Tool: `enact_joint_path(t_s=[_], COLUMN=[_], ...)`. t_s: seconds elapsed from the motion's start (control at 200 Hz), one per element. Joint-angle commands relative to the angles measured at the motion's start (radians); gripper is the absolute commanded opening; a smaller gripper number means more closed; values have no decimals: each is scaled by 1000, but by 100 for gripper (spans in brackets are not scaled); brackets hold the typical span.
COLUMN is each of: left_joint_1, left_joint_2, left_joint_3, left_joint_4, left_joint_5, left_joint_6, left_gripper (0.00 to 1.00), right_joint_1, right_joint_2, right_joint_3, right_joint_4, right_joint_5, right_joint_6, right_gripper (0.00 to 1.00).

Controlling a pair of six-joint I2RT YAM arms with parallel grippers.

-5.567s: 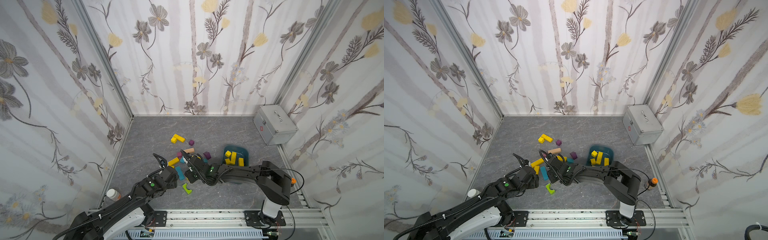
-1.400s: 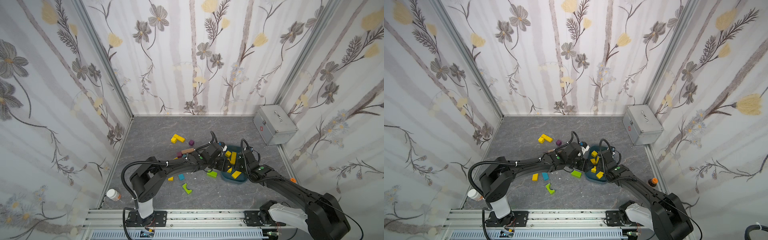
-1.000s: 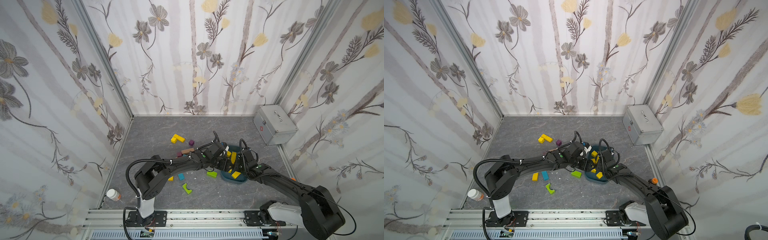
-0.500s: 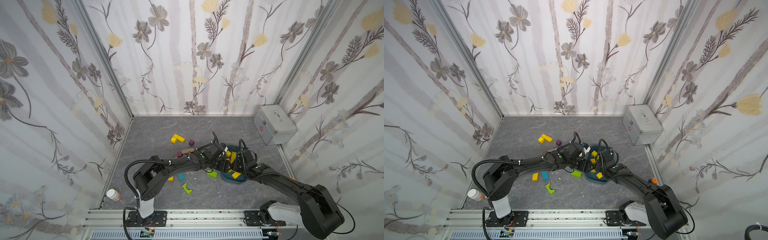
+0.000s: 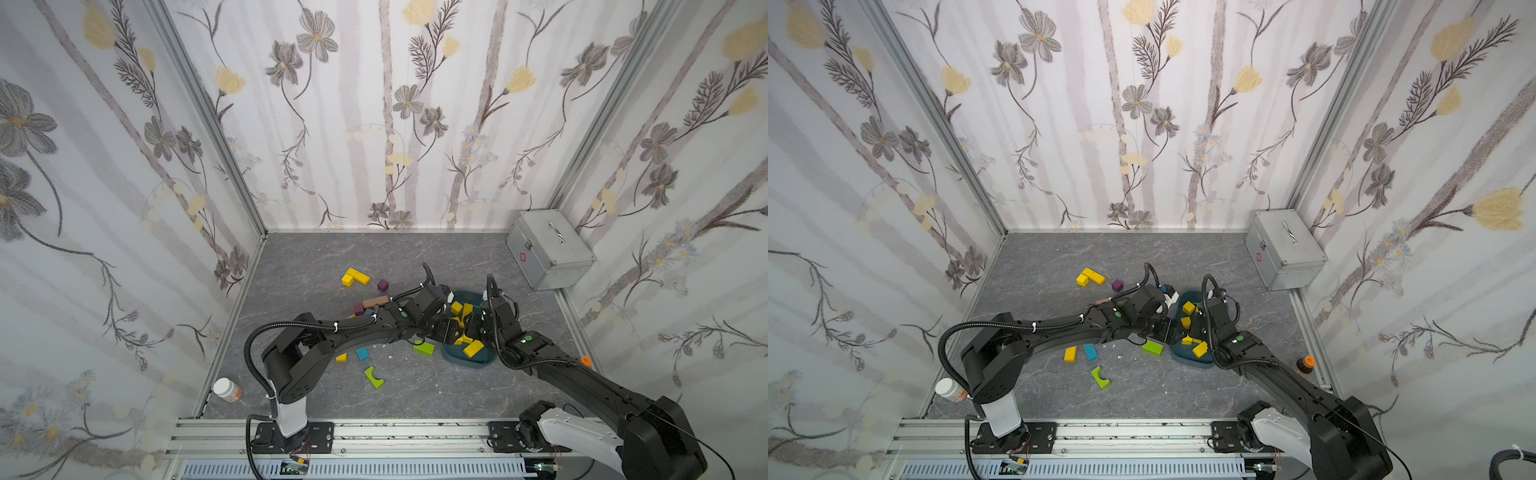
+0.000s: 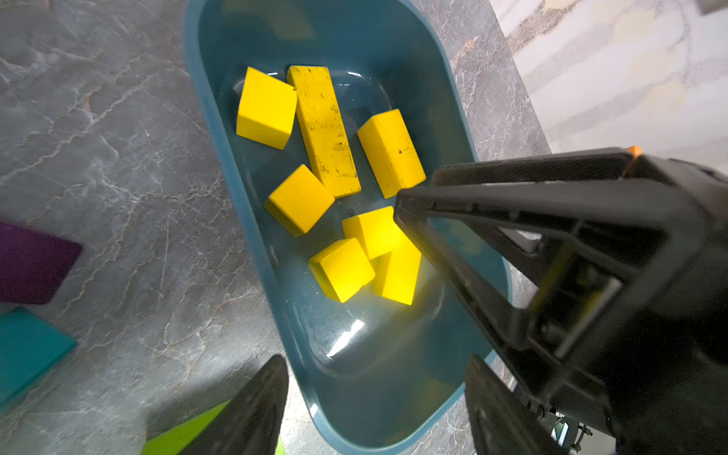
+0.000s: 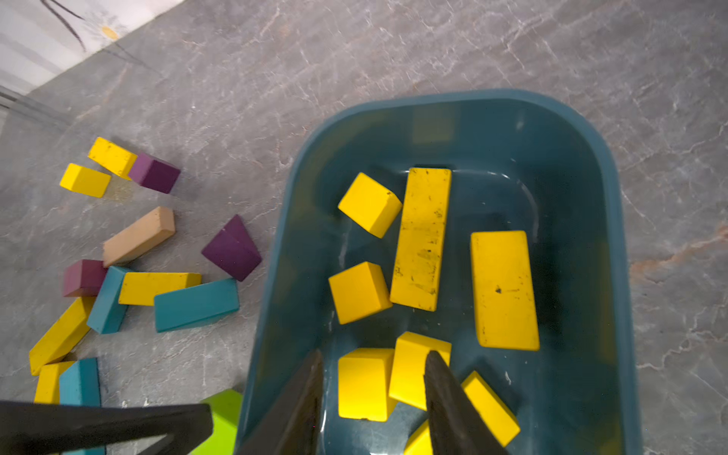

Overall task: Pick out the yellow building blocks
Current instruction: Place the building block in the storage box.

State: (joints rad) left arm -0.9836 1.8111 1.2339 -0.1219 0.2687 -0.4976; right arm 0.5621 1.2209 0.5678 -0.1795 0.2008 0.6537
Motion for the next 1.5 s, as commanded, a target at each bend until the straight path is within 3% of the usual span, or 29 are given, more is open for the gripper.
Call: enact_joint_path(t_s=[0.0, 0.505, 1.054, 1.279, 1.494], left_joint_1=[1, 47, 135, 198, 243], left_joint_2=[-13, -233, -621, -749, -765], left_joint_3=[-5, -188, -495, -612, -649], left_joint_4=[20, -79, -260, -336, -379], left_joint_5=[-22, -198, -408, -431, -433], left_joint_6=[4, 33, -45, -117, -145], left_gripper=[72, 70, 71, 71, 72], right_joint_1=[44, 195, 384, 402, 445], right_joint_2=[-23, 94, 494, 616, 670], right_joint_3=[16, 128, 440, 538, 604], right_joint_4=[19, 93, 190, 219, 221], right_joint_5=[51, 35, -62, -174, -201], right_joint_6=[-31, -81, -158, -156, -169], right_gripper=[44, 41, 36, 36, 36])
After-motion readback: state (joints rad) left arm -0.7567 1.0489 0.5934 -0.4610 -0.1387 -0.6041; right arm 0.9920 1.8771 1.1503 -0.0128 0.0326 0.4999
